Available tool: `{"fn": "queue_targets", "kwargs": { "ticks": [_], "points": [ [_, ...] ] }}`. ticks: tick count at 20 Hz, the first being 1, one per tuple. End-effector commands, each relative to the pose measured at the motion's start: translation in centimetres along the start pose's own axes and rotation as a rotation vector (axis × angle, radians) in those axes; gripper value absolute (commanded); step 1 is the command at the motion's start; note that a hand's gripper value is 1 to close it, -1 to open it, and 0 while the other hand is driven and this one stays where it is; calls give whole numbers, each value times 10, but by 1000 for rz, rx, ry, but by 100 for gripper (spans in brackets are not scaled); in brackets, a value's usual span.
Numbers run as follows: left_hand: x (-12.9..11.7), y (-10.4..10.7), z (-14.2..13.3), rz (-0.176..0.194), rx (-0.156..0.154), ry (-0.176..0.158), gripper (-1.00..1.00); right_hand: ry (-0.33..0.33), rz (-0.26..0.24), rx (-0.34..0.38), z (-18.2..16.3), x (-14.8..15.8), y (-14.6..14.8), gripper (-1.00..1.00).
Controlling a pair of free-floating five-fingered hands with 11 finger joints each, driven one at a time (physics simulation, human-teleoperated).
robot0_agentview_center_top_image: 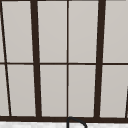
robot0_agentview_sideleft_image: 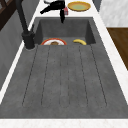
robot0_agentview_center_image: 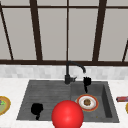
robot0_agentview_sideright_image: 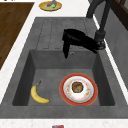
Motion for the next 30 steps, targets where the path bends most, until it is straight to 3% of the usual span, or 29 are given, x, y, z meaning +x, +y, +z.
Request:
{"fn": "queue_targets", "kwargs": {
  "ticks": [1, 2, 7, 22, 30],
  "points": [
    [0, 0, 0, 0, 0, 0, 0, 32, -56, -6, 9, -4, 1, -100],
    [0, 0, 0, 0, 0, 0, 0, 5, -9, 5, 8, -5, 2, -100],
    [0, 0, 0, 0, 0, 0, 0, 12, 19, 27, 9, -5, 7, -100],
    [0, 0, 0, 0, 0, 0, 0, 15, -26, 116, 103, -30, 6, -100],
    [0, 0, 0, 0, 0, 0, 0, -50, -17, 176, 138, -49, 7, -100]
  ]
}}
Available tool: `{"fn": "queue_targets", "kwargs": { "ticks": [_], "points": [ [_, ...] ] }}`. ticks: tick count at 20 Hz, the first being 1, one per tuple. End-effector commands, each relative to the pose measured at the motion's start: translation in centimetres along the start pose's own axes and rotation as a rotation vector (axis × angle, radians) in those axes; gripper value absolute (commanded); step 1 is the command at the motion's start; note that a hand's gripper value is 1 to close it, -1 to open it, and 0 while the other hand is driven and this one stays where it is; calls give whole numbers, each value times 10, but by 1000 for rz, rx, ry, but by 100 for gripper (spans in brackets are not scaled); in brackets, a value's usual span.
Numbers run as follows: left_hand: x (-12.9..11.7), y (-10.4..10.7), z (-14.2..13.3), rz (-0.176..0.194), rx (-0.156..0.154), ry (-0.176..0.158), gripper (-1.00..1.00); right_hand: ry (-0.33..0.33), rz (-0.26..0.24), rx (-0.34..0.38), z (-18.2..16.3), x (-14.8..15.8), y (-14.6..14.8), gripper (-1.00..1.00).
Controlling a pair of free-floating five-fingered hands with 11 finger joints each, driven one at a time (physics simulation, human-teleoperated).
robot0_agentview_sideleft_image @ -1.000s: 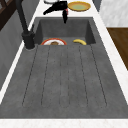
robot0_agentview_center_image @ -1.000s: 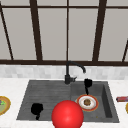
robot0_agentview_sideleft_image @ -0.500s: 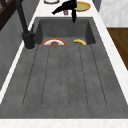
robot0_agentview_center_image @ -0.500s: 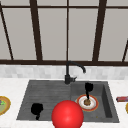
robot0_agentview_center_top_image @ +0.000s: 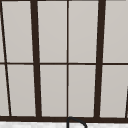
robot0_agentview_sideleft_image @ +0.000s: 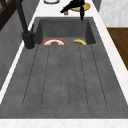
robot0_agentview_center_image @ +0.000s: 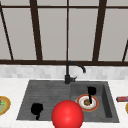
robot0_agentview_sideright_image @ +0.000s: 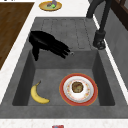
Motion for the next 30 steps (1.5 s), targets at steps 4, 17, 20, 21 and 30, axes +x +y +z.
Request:
{"fn": "queue_targets", "kwargs": {
  "ticks": [4, 17, 20, 21, 30],
  "points": [
    [0, 0, 0, 0, 0, 0, 0, -67, 6, 116, 1, -11, 7, -100],
    [0, 0, 0, 0, 0, 0, 0, -46, -13, 286, -101, -6, 61, -100],
    [0, 0, 0, 0, 0, 0, 0, -49, 2, 303, -129, -4, 77, -100],
    [0, 0, 0, 0, 0, 0, 0, -53, 5, 300, -136, -8, 82, -100],
    [0, 0, 0, 0, 0, 0, 0, -64, -7, 273, -156, -16, 96, -100]
  ]
}}
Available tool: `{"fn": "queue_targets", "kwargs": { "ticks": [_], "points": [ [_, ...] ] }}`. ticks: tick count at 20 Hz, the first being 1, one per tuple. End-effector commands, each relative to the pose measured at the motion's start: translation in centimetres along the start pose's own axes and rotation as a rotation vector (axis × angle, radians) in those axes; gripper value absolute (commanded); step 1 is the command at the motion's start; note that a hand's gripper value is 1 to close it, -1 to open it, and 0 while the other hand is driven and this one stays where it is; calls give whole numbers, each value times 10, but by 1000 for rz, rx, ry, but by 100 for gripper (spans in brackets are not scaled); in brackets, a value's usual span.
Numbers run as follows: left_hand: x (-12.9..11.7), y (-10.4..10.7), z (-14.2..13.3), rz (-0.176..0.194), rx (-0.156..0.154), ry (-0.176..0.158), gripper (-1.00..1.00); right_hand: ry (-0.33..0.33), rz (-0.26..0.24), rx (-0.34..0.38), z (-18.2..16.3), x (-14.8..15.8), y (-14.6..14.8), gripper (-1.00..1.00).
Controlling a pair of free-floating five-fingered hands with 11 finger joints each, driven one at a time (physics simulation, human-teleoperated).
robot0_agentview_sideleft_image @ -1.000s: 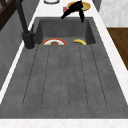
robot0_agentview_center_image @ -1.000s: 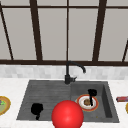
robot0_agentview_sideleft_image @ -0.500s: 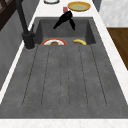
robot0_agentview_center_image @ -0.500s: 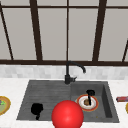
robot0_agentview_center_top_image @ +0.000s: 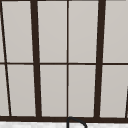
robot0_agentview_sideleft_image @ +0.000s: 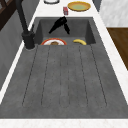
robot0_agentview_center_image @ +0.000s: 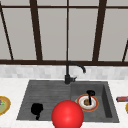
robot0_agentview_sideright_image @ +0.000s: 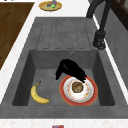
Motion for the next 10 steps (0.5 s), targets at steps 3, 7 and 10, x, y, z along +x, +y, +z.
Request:
{"fn": "queue_targets", "kwargs": {
  "ticks": [3, 7, 10],
  "points": [
    [0, 0, 0, 0, 0, 0, 0, 3, 2, 18, 0, -1, 1, -100],
    [0, 0, 0, 0, 0, 0, 0, 3, 2, 35, 0, -6, 0, -100],
    [0, 0, 0, 0, 0, 0, 0, -9, 1, 12, -1, -8, 0, -100]
  ]
}}
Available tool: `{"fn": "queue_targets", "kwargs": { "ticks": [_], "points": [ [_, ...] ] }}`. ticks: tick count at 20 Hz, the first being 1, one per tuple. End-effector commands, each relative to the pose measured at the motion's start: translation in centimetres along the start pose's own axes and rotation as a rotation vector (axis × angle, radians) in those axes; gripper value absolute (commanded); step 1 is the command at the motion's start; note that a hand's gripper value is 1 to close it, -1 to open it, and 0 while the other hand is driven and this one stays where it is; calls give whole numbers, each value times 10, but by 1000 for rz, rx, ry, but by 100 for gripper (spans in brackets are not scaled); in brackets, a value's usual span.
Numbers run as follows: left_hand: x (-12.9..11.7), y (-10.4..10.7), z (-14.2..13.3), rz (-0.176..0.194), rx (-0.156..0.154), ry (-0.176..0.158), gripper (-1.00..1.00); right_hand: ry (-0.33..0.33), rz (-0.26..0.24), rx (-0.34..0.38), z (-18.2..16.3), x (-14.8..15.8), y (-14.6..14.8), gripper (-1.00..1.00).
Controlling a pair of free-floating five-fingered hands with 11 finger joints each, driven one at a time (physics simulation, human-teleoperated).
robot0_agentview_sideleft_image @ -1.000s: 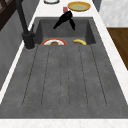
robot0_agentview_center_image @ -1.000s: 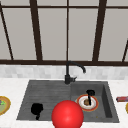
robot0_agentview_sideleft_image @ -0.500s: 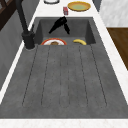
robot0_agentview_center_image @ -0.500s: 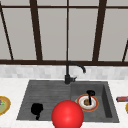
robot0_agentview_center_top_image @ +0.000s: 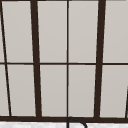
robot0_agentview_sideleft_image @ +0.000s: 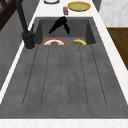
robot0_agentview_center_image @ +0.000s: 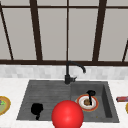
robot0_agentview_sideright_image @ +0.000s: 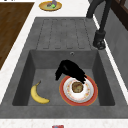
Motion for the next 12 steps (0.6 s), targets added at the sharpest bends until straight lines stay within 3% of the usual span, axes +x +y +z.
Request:
{"fn": "queue_targets", "kwargs": {
  "ticks": [1, 8, 12],
  "points": [
    [0, 0, 0, 0, 0, 0, 0, 0, 0, 0, 0, 0, 0, -100],
    [0, 0, 0, 0, 0, 0, 0, 3, -22, 61, -22, 6, 31, -100],
    [0, 0, 0, 0, 0, 0, 0, 11, -10, 112, -43, 7, 40, -100]
  ]
}}
